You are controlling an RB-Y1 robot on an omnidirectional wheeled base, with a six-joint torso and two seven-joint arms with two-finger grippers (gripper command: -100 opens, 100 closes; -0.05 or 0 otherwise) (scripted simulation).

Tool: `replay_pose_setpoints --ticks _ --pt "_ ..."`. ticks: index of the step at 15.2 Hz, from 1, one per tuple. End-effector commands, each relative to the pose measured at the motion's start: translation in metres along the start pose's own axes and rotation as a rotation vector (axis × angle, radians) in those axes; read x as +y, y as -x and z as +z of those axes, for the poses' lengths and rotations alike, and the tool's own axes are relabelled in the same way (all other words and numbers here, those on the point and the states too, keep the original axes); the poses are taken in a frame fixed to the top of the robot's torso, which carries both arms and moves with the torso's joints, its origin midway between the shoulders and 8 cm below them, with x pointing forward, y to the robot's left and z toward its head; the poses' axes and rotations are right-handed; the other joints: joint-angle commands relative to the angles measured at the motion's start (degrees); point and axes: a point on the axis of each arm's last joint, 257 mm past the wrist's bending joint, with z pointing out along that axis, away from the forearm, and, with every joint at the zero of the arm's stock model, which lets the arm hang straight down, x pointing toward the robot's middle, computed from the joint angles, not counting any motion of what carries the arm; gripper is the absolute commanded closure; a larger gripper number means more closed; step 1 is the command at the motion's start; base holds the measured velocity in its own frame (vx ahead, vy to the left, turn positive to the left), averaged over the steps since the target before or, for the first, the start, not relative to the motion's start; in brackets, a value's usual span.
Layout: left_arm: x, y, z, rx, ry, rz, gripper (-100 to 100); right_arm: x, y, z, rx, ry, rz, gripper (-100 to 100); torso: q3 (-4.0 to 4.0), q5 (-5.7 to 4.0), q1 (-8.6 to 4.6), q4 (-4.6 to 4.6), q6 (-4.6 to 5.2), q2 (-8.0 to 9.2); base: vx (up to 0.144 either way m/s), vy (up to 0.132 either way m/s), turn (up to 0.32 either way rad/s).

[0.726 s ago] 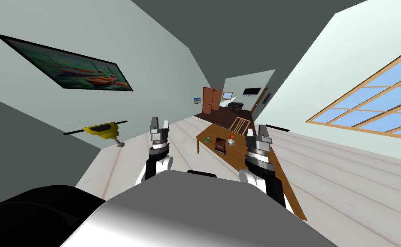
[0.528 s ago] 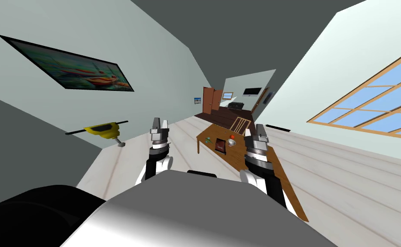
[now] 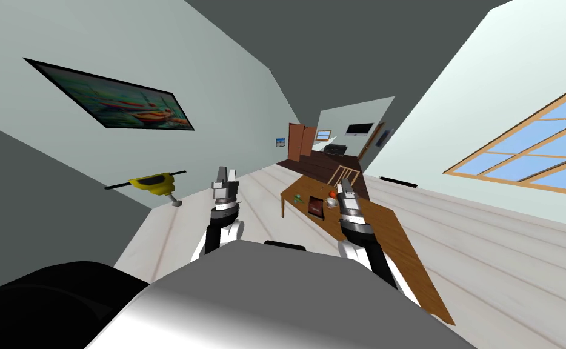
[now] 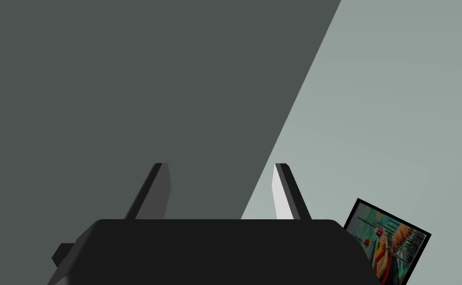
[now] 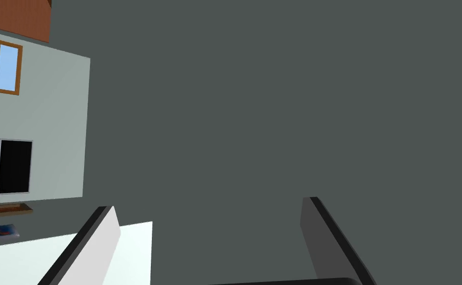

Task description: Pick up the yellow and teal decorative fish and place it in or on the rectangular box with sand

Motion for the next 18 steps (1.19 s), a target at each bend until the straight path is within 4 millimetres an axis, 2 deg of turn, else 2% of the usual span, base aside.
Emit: replay_pose_setpoints --ticks 1,4,5,6,7,8,9,10,11,12,13,14,15,16,17,18 --pt "0.0 0.0 0.0 0.0 0.0 0.0 0 -0.012 -0.012 0.001 0.037 -0.025 -0.068 -100 0.0 0.0 0.0 0.0 0.0 0.0 0.023 0.092 0.025" --pt "0.0 0.0 0.0 0.0 0.0 0.0 0 -0.022 -0.021 0.0 0.061 -0.042 -0.118 -100 -0.01 -0.01 -0.06 -0.01 0.0 -0.02 0.019 0.075 0.019" --pt "0.0 0.0 0.0 0.0 0.0 0.0 0 -0.033 -0.031 -0.002 0.087 -0.061 -0.164 -100 -0.01 -0.02 -0.09 -0.01 0.0 -0.02 0.008 0.079 0.02" --pt "0.0 0.0 0.0 0.0 0.0 0.0 0 -0.033 -0.031 -0.002 0.087 -0.061 -0.168 -100 -0.01 -0.02 -0.07 0.0 -0.01 0.0 0.015 0.077 0.017" --pt "0.0 0.0 0.0 0.0 0.0 0.0 0 -0.044 -0.041 -0.004 0.115 -0.079 -0.216 -100 0.0 -0.02 -0.07 0.0 0.0 0.0 0.024 0.084 0.019" --pt "0.0 0.0 0.0 0.0 0.0 0.0 0 -0.044 -0.041 -0.004 0.115 -0.079 -0.221 -100 -0.01 -0.02 -0.05 0.0 0.0 -0.02 0.022 0.078 0.015" --pt "0.0 0.0 0.0 0.0 0.0 0.0 0 -0.055 -0.051 -0.006 0.144 -0.098 -0.265 -100 -0.02 -0.02 -0.06 -0.01 0.0 -0.02 0.019 0.086 0.016" --pt "0.0 0.0 0.0 0.0 0.0 0.0 0 -0.055 -0.051 -0.006 0.145 -0.097 -0.276 -100 -0.02 -0.02 -0.04 -0.01 0.0 -0.02 0.016 0.081 0.01" --pt "0.0 0.0 0.0 0.0 0.0 0.0 0 -0.067 -0.062 -0.009 0.176 -0.116 -0.321 -100 -0.01 -0.01 -0.04 -0.01 0.0 -0.02 0.026 0.075 0.01" --pt "0.0 0.0 0.0 0.0 0.0 0.0 0 -0.067 -0.062 -0.009 0.177 -0.115 -0.333 -100 -0.02 -0.02 -0.06 -0.01 0.0 -0.03 0.028 0.07 0.006" --pt "0.0 0.0 0.0 0.0 0.0 0.0 0 -0.08 -0.073 -0.013 0.211 -0.132 -0.378 -100 -0.03 -0.02 -0.08 -0.01 0.0 -0.05 0.026 0.074 0.006" --pt "0.0 0.0 0.0 0.0 0.0 0.0 0 -0.08 -0.073 -0.013 0.212 -0.131 -0.393 -100 -0.03 -0.02 -0.07 -0.02 0.0 -0.05 0.028 0.074 0.007" --pt "0.0 0.0 0.0 0.0 0.0 0.0 0 -0.092 -0.085 -0.017 0.249 -0.147 -0.442 -100 -0.03 -0.02 -0.08 -0.02 0.01 -0.06 0.032 0.081 0.0" --pt "0.0 0.0 0.0 0.0 0.0 0.0 0 -0.092 -0.085 -0.017 0.25 -0.145 -0.456 -100 -0.04 -0.02 -0.06 -0.02 0.0 -0.07 0.031 0.074 -0.001" --pt "0.0 0.0 0.0 0.0 0.0 0.0 0 -0.105 -0.097 -0.022 0.29 -0.159 -0.505 -100 -0.04 -0.02 -0.08 -0.02 0.01 -0.07 0.041 0.074 -0.006" --pt "0.0 0.0 0.0 0.0 0.0 0.0 0 -0.105 -0.097 -0.022 0.291 -0.157 -0.52 -100 -0.06 -0.02 -0.08 -0.02 0.0 -0.1 0.041 0.068 -0.004"
